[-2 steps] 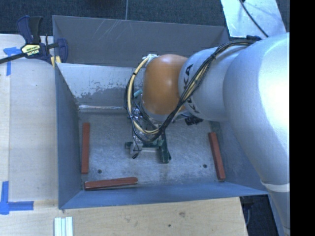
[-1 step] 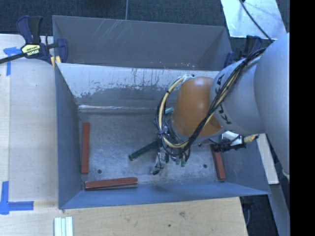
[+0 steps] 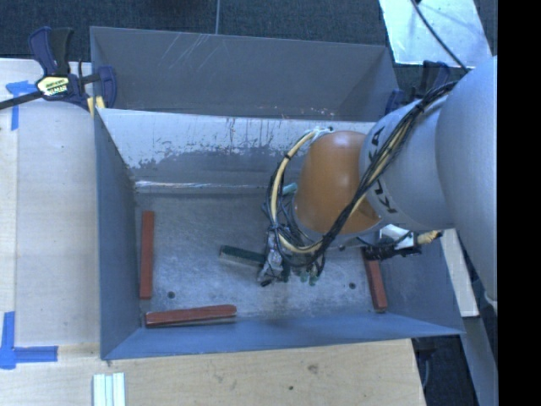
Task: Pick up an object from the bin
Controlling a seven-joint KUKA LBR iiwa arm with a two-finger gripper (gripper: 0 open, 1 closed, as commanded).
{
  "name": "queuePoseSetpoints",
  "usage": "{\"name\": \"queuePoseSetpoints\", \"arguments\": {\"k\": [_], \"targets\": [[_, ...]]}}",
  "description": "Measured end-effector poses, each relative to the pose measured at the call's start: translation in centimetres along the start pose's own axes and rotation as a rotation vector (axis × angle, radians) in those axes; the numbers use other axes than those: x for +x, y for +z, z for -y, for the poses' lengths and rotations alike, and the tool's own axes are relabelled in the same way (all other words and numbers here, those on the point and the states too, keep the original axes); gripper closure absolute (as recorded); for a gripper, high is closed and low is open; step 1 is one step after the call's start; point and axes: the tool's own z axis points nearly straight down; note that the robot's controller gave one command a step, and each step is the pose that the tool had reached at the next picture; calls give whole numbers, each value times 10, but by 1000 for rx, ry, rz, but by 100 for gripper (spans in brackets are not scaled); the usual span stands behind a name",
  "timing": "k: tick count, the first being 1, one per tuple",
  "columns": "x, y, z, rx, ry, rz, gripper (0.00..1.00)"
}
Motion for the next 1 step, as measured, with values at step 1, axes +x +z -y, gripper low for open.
{"name": "queuePoseSetpoints", "arguments": {"k": [1], "targets": [[13,-140,-7,-2,-69,6,100]]}}
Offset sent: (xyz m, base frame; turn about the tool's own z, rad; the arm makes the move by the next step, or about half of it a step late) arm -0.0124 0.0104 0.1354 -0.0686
